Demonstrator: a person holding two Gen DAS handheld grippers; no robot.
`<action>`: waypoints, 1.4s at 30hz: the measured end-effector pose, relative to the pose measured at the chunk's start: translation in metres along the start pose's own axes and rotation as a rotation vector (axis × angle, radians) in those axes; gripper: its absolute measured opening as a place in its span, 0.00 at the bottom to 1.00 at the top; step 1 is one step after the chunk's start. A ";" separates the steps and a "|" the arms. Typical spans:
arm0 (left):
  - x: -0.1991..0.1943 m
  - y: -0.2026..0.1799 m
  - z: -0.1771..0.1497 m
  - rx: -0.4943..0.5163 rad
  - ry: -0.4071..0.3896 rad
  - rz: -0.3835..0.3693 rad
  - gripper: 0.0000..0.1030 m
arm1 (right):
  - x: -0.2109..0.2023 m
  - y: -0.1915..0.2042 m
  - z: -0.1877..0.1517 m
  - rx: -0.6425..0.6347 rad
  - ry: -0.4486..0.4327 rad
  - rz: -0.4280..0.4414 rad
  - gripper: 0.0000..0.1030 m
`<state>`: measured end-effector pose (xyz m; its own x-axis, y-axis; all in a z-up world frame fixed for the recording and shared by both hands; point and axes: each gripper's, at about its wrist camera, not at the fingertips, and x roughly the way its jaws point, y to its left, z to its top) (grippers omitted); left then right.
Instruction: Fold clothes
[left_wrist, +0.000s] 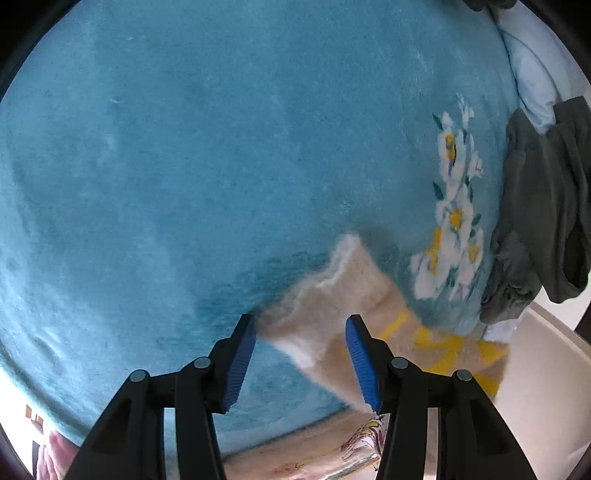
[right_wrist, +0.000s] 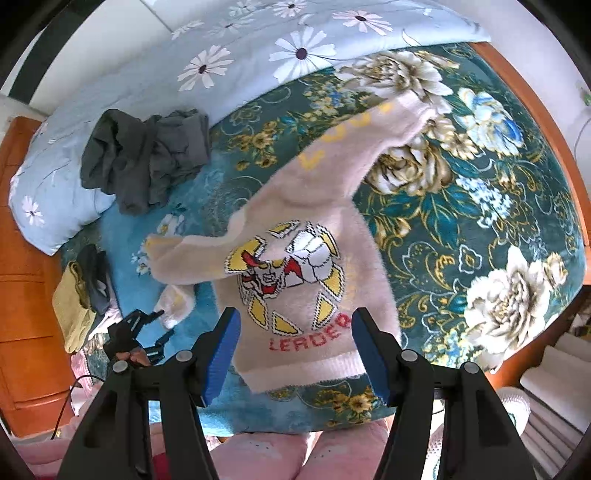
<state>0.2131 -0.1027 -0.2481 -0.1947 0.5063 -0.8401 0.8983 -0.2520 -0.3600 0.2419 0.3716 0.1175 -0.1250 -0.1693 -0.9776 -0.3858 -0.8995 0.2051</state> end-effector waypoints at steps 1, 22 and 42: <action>0.001 -0.004 0.001 0.007 -0.007 0.019 0.17 | 0.001 0.000 0.000 0.006 0.006 -0.006 0.62; -0.145 -0.089 0.040 0.387 -0.436 0.145 0.13 | 0.003 -0.006 0.000 0.028 -0.008 0.037 0.62; -0.001 -0.319 -0.153 0.925 0.074 -0.014 0.73 | 0.090 -0.055 0.025 0.051 0.130 0.217 0.62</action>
<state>-0.0135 0.1030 -0.0702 -0.1487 0.5579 -0.8165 0.2177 -0.7869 -0.5774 0.2284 0.4159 0.0193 -0.0923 -0.4093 -0.9077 -0.4091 -0.8155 0.4094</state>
